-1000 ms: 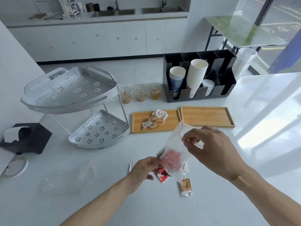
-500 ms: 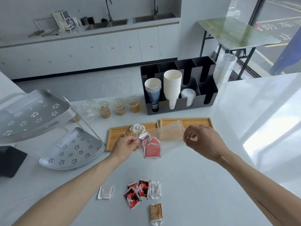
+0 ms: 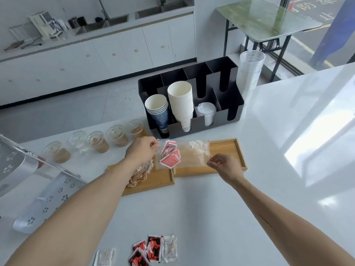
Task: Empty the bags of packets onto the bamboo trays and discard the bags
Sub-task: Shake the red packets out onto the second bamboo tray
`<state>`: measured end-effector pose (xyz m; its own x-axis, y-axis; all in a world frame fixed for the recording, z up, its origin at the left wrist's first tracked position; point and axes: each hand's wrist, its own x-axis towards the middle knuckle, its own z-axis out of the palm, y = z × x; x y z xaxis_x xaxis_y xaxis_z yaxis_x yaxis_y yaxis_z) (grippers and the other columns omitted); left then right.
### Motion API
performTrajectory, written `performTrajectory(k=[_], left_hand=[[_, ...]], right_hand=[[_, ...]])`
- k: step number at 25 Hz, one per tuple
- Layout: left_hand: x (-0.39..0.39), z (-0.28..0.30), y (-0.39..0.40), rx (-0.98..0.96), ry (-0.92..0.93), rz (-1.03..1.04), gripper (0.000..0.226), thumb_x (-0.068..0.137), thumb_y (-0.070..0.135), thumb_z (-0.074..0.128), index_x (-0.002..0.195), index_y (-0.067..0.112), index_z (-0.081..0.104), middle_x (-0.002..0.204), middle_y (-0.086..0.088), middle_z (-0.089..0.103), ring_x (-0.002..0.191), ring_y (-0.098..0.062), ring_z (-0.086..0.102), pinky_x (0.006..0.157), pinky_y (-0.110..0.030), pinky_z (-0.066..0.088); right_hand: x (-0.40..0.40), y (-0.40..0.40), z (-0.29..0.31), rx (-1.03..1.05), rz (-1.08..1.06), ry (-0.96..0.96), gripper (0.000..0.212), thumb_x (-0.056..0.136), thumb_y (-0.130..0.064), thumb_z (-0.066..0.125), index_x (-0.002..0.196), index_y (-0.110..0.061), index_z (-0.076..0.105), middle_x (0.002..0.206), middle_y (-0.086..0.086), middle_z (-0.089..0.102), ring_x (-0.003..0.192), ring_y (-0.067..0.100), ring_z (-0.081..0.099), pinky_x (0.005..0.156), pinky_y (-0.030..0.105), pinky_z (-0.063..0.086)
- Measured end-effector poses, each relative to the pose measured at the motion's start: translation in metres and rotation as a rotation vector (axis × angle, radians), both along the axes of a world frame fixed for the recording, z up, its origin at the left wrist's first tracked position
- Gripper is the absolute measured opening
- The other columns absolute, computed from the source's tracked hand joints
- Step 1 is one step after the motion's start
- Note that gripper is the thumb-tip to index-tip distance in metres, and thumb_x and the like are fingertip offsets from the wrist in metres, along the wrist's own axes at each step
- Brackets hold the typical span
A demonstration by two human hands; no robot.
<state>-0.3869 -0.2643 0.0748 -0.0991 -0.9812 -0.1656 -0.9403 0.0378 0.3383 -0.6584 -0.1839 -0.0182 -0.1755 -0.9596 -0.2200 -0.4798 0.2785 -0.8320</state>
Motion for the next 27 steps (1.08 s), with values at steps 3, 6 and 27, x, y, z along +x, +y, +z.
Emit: performTrajectory(k=[3,6,27], left_hand=[[-0.021,0.0,-0.015,-0.04,-0.046,-0.054,0.017,0.094,0.033,0.053,0.083,0.028,0.065,0.089,0.0,0.071,0.081,-0.025,0.063,0.074,-0.041,0.056],[-0.037,0.006,-0.025,-0.091,-0.093,-0.109,0.017,0.094,0.029,0.052,0.087,0.024,0.067,0.092,-0.002,0.071,0.087,-0.03,0.062,0.075,-0.041,0.055],[-0.069,0.049,-0.047,-0.167,-0.201,-0.25,0.02,0.096,0.029,0.041,0.093,0.023,0.061,0.093,0.0,0.068,0.078,-0.027,0.059,0.068,-0.037,0.05]], right_hand=[[-0.003,-0.004,-0.018,0.025,-0.06,-0.038,0.013,0.086,-0.031,0.068,0.086,-0.021,0.076,0.083,-0.009,0.069,0.083,0.01,0.063,0.064,0.017,0.043],[-0.002,-0.007,-0.033,0.084,-0.123,-0.077,0.019,0.088,-0.03,0.066,0.095,-0.015,0.077,0.088,-0.003,0.072,0.087,0.015,0.064,0.072,0.024,0.044],[0.028,-0.024,-0.031,0.243,-0.228,-0.442,0.02,0.091,-0.025,0.065,0.076,-0.014,0.072,0.083,0.004,0.073,0.064,0.012,0.051,0.054,0.021,0.035]])
